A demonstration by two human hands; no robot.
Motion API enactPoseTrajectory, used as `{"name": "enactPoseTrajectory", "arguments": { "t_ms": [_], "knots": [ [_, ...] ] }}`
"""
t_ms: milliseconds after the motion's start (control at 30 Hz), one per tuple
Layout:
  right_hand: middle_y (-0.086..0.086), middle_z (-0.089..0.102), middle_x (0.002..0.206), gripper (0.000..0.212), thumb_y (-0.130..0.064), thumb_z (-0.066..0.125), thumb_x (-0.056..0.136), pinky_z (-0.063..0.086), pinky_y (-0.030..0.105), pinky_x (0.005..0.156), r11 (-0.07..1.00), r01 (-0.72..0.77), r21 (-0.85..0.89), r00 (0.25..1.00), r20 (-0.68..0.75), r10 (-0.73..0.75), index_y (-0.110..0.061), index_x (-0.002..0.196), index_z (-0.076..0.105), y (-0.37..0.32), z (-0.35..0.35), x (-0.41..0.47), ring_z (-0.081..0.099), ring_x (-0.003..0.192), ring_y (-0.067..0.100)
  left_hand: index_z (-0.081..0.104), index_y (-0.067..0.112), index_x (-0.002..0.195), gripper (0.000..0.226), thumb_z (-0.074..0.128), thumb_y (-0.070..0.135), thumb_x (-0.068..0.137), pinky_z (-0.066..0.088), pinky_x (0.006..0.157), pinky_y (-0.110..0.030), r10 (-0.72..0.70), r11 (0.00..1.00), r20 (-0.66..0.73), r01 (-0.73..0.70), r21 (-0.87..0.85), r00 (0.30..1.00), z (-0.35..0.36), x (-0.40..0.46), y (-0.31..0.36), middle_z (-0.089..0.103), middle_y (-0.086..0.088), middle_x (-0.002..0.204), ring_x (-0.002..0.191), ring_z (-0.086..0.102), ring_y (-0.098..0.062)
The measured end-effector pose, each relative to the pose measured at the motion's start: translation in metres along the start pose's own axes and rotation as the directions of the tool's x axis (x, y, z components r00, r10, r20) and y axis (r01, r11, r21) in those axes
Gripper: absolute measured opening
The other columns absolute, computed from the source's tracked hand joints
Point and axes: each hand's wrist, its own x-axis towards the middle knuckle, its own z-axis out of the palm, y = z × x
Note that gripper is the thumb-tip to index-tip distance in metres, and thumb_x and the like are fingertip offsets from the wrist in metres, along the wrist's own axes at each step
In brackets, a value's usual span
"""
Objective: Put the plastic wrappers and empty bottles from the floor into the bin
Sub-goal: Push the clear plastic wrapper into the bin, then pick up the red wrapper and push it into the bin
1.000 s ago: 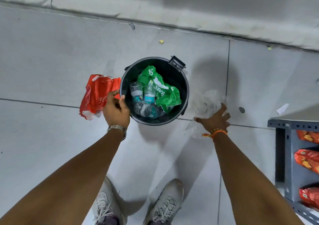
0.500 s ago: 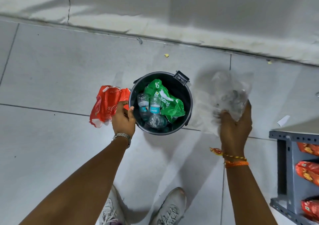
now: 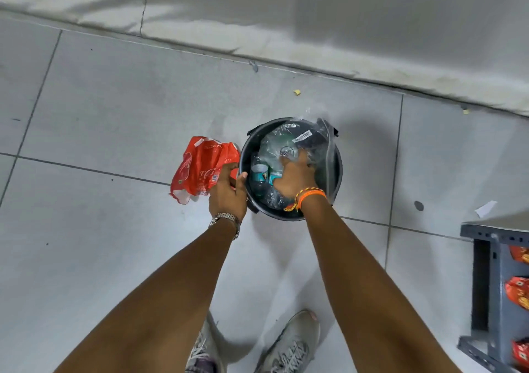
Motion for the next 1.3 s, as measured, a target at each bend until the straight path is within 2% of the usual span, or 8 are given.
{"name": "enactPoseTrajectory", "arguments": {
  "t_ms": [133,367,533,700,967,1133,1233,1300],
  "knots": [
    [0.015,0.033,0.161,0.058,-0.040,0.056,0.092,0.036,0.047,0.116,0.998,0.051,0.026,0.998,0.021,-0.052,-0.021,0.146,0.049,-0.006,-0.026,-0.006,0.042,0.142,0.039,0.058,0.038,0.118,0.027,0.054,0.049,0.094,0.054,0.075,-0.040,-0.067,0.990,0.024,0.069,-0.123,0.997,-0.009,-0.002,0.000,0.066,0.002,0.081,0.080,0.066,-0.026],
    [-0.011,0.067,0.084,0.015,-0.031,0.057,0.088,0.052,0.027,0.069,0.839,0.490,0.236,0.674,-0.713,-0.193,-0.024,0.098,0.065,-0.073,-0.017,-0.083,0.064,0.074,0.011,0.061,0.036,0.095,0.010,0.053,0.042,0.096,0.050,0.074,-0.033,-0.401,0.908,-0.042,0.391,-0.150,0.915,-0.063,-0.034,-0.080,0.071,0.003,0.074,0.082,0.070,-0.029],
    [0.008,0.057,0.129,0.057,-0.034,0.078,0.076,0.045,0.039,0.104,0.829,0.491,0.267,0.851,-0.350,-0.392,-0.017,0.127,0.057,-0.174,0.072,-0.031,0.054,0.123,0.027,0.065,0.035,0.093,0.010,0.058,0.028,0.094,0.054,0.080,-0.040,-0.492,0.870,-0.082,0.492,-0.021,0.867,-0.126,-0.057,-0.165,0.075,-0.005,0.082,0.085,0.068,-0.033],
    [0.015,-0.027,0.164,0.115,-0.068,0.084,0.056,0.019,0.075,0.112,0.966,0.097,0.241,0.995,-0.030,-0.093,-0.054,0.149,0.018,-0.206,0.128,0.071,-0.014,0.150,0.054,0.069,0.028,0.097,0.008,0.062,0.026,0.093,0.048,0.071,-0.035,-0.519,0.852,-0.098,0.523,0.018,0.849,-0.161,-0.051,-0.216,0.074,-0.004,0.080,0.078,0.065,-0.031],
    [0.006,0.075,0.107,0.038,0.007,0.058,0.075,0.054,0.025,0.087,0.836,0.234,0.497,0.958,-0.264,-0.111,-0.015,0.102,0.071,-0.189,0.082,0.018,0.070,0.101,0.024,0.069,0.032,0.089,0.010,0.063,0.031,0.081,0.054,0.070,-0.037,-0.526,0.847,-0.069,0.515,-0.135,0.847,-0.158,-0.008,-0.173,0.074,-0.005,0.076,0.075,0.070,-0.028],
    [-0.009,0.068,0.107,0.048,-0.005,0.060,0.074,0.034,-0.003,0.090,0.811,0.507,0.293,0.631,-0.767,-0.117,-0.031,0.114,0.064,-0.149,0.002,-0.115,0.058,0.093,0.001,0.068,0.031,0.089,0.019,0.055,0.034,0.076,0.053,0.074,-0.041,-0.495,0.866,-0.098,0.483,-0.129,0.863,-0.166,-0.001,-0.162,0.074,-0.004,0.073,0.071,0.070,-0.028],
    [0.009,0.069,0.109,0.048,-0.001,0.059,0.069,0.036,0.001,0.083,0.925,0.361,0.121,0.317,-0.948,0.000,-0.027,0.109,0.068,-0.101,-0.038,-0.158,0.057,0.084,0.018,0.069,0.030,0.090,0.011,0.064,0.022,0.084,0.052,0.074,-0.040,-0.499,0.866,-0.081,0.493,-0.084,0.863,-0.163,0.001,-0.149,0.074,-0.005,0.077,0.075,0.069,-0.029],
    [0.018,0.063,0.119,0.056,0.002,0.055,0.067,0.037,0.011,0.083,0.965,0.238,0.106,0.316,-0.948,0.026,-0.023,0.116,0.064,-0.074,-0.054,-0.157,0.055,0.093,0.024,0.070,0.026,0.091,0.014,0.066,0.014,0.087,0.052,0.075,-0.040,-0.486,0.873,-0.063,0.481,-0.078,0.872,-0.156,0.000,-0.129,0.074,-0.006,0.079,0.076,0.069,-0.031]
  ]
}}
